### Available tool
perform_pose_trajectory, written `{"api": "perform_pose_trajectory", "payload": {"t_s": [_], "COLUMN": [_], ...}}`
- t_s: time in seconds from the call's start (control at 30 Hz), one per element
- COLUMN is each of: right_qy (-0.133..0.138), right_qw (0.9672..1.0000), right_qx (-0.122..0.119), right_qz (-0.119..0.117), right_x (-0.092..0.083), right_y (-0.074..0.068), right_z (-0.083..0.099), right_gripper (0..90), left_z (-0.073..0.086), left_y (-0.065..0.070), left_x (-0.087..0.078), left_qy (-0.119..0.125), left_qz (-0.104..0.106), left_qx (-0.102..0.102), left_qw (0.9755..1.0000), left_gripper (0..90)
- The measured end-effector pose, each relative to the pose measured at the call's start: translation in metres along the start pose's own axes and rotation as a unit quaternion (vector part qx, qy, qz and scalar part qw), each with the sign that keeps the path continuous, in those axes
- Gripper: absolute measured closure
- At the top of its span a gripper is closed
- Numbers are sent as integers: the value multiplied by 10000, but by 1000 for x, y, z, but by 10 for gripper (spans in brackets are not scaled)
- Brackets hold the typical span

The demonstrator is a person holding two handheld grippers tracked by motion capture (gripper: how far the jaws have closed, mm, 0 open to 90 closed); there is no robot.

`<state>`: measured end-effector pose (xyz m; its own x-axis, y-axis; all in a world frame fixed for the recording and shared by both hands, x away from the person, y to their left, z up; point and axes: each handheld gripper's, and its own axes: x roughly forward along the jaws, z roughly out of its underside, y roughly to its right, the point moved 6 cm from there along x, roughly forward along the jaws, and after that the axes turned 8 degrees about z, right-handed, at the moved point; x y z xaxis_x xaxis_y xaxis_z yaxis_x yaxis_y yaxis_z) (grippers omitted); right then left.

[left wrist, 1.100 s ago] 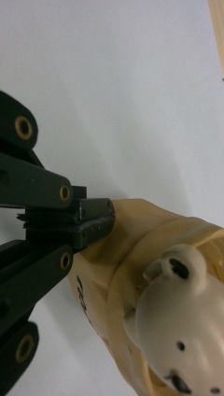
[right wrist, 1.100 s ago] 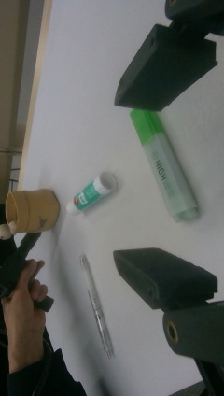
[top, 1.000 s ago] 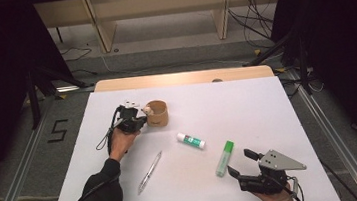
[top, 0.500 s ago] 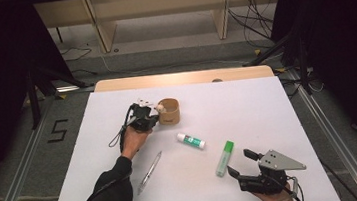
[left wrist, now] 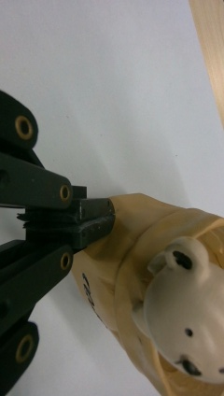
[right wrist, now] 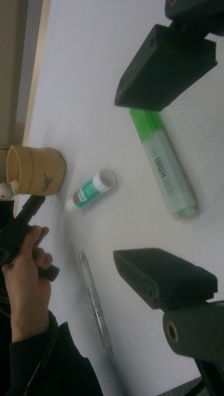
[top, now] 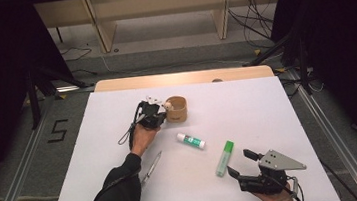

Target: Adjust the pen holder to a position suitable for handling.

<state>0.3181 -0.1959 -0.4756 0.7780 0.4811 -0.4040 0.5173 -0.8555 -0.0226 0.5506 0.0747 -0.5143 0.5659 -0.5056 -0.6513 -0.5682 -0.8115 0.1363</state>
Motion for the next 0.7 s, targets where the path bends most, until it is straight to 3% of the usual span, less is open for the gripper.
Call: {"api": "perform_pose_trajectory", "payload": {"t_s": [0.5,0.6,0.7], "right_qy": [-7,-5,-7], "right_qw": [10000,10000,10000], "right_qx": [-8,0,8], "right_qz": [-7,-8,-2], "right_x": [0,0,0], "right_y": [0,0,0], "right_z": [0,0,0], "right_gripper": [225,225,225], "left_z": [-6,-6,-5], "left_y": [5,5,1], "left_x": [3,-2,-9], "left_qy": [22,-46,-68], "left_qz": [-22,-121,-158], "left_qx": [63,231,235], "left_qw": [10000,9996,9996], "left_gripper": [891,837,779]}}
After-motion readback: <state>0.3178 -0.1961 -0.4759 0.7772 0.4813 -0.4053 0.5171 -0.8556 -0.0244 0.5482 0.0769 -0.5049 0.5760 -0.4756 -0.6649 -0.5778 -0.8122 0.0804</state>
